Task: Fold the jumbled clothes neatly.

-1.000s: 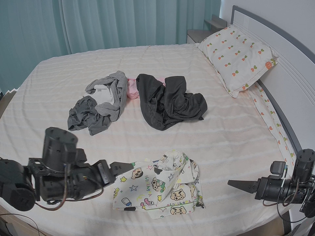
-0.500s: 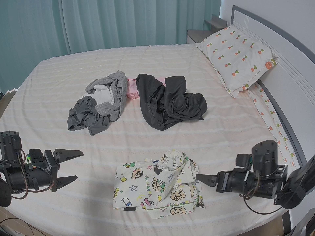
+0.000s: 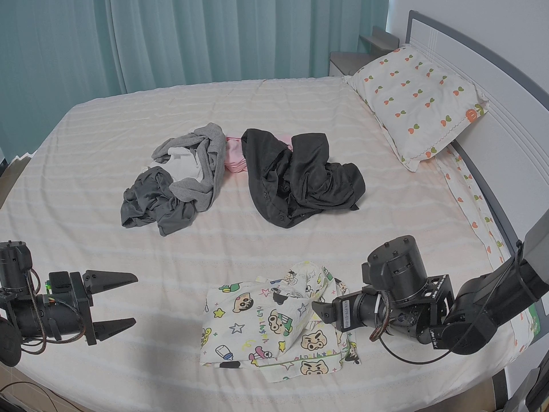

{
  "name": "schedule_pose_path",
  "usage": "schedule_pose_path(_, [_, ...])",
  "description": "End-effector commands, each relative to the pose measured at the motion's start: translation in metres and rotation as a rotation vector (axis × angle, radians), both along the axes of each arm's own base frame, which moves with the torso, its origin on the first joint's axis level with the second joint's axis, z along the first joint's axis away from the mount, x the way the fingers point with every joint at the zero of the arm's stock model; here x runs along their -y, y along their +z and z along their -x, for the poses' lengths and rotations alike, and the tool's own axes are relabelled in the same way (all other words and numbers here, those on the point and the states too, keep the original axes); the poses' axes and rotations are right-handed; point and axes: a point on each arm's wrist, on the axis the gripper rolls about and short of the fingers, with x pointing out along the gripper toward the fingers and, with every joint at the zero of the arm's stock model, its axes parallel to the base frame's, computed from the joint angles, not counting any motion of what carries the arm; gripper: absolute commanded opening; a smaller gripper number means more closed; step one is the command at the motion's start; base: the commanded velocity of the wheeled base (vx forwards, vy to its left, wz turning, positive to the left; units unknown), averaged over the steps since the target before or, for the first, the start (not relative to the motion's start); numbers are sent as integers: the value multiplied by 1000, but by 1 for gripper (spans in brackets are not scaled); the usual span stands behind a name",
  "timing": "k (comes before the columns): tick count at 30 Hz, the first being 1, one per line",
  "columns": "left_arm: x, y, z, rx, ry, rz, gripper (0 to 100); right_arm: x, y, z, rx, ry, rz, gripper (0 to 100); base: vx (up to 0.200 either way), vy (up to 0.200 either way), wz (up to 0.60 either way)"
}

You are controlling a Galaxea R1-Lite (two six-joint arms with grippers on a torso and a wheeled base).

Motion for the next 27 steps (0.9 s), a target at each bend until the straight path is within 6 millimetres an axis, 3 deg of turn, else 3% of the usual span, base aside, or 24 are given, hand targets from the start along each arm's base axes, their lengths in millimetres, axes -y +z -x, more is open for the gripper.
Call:
schedule_pose_path(1, [-1, -4, 0, -18, 6, 3, 100, -12, 1, -3, 23, 19, 9, 100, 0, 200, 0])
schedule_pose_path(7, [-1, -3, 0, -15, 5, 2, 100, -19, 11, -10, 77, 33, 23, 100, 0, 200, 0])
schedule_pose_path(10, [-1, -5, 1, -17, 5, 1, 100, -25, 18, -14, 101, 46, 23, 100, 0, 0, 0])
schedule_pose_path(14, [-1, -7, 1, -16, 4, 0, 100, -32, 3, -14, 68, 71, 101, 100, 0, 0, 0])
schedule_pose_path(20, [-1, -14, 1, -1, 4, -2, 100, -46, -13, -29, 68, 58, 216, 100, 0, 0, 0])
schedule_pose_path(23, [-1, -17, 0, -4, 4, -1, 100, -38, -29, -42, 51, 17, 291, 100, 0, 0, 0])
schedule_pose_path(27, [-1, -17, 0, 0, 4, -2, 100, -24, -36, -48, 34, -17, 326, 100, 0, 0, 0])
